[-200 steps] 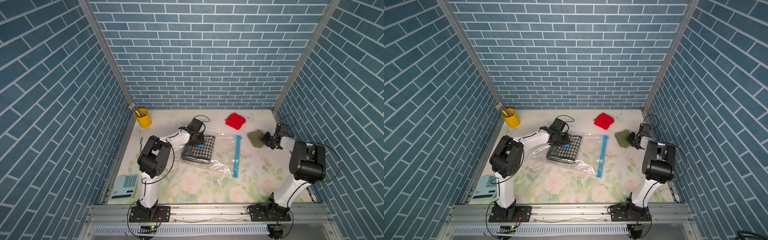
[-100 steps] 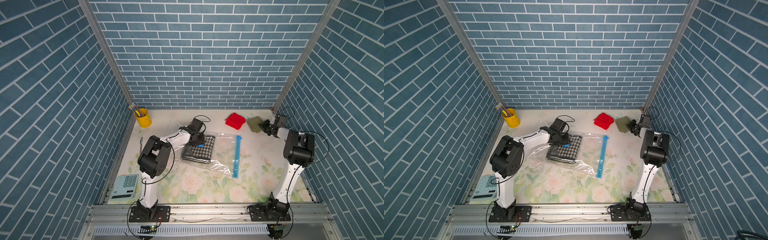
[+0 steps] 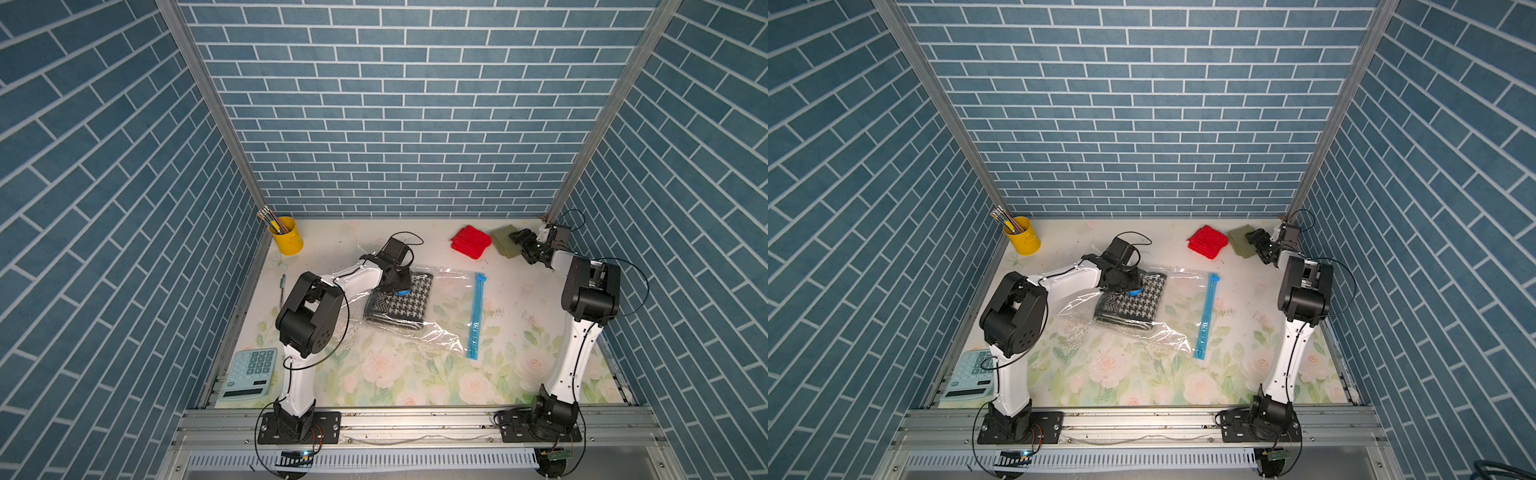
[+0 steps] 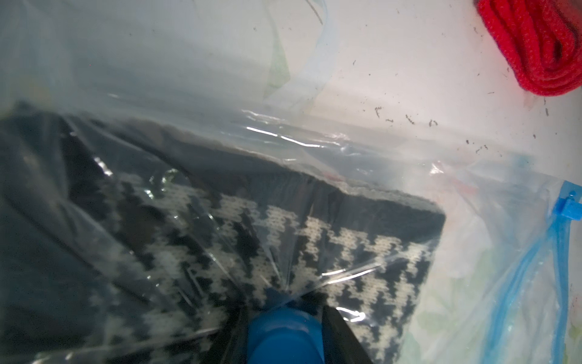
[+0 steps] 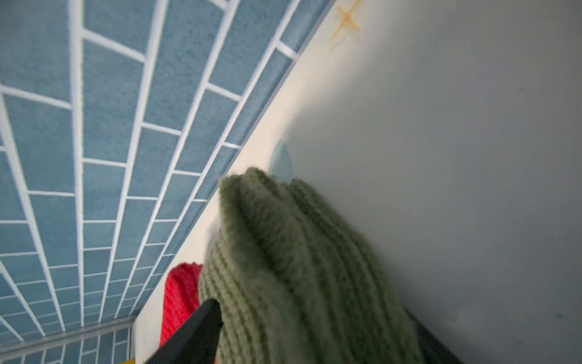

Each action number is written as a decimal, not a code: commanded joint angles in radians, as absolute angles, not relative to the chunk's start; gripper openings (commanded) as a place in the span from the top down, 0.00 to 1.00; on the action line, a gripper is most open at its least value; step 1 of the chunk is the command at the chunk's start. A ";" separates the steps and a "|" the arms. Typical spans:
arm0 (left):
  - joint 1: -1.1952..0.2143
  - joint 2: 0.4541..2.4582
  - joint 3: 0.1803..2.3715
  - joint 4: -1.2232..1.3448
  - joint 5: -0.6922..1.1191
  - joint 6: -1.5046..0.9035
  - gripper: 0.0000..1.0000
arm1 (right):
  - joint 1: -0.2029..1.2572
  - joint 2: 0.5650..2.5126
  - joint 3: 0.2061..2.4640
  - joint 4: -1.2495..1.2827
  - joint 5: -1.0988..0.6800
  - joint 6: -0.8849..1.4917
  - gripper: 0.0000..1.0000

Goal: Take the scarf out of the vacuum bag
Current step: Take out the scarf from the vacuum bag, then adjust the vacuum bag at the center of the board.

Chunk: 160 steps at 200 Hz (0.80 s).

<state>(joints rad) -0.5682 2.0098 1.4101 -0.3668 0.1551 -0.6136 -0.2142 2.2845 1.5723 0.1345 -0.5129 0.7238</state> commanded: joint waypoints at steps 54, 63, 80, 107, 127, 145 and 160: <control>-0.580 1.966 1.351 -0.393 0.137 -0.633 0.58 | -0.193 1.828 1.108 -0.017 -0.227 0.571 0.00; -0.581 1.956 1.337 -0.383 0.125 -0.647 0.58 | -0.169 1.758 1.035 -0.004 -0.224 0.567 0.03; -0.581 1.942 1.315 -0.365 0.117 -0.670 0.59 | -0.123 1.659 0.935 -0.028 -0.255 0.542 0.19; -0.581 1.921 1.293 -0.351 0.102 -0.691 0.59 | -0.103 1.528 0.804 -0.058 -0.386 0.496 0.96; -0.581 1.911 1.286 -0.348 0.091 -0.703 0.59 | -0.094 1.461 0.714 -0.054 -0.477 0.483 1.00; -0.583 1.905 1.283 -0.344 0.083 -0.717 0.59 | -0.084 1.439 0.656 -0.040 -0.564 0.481 1.00; -0.587 1.899 1.281 -0.339 0.077 -0.728 0.59 | -0.073 1.434 0.618 -0.024 -0.606 0.479 1.00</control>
<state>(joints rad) -0.5774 1.9282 1.2987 -0.3202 0.1085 -0.7002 -0.0891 1.4536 0.6685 -0.0292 -0.4767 0.5220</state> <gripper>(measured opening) 0.411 0.046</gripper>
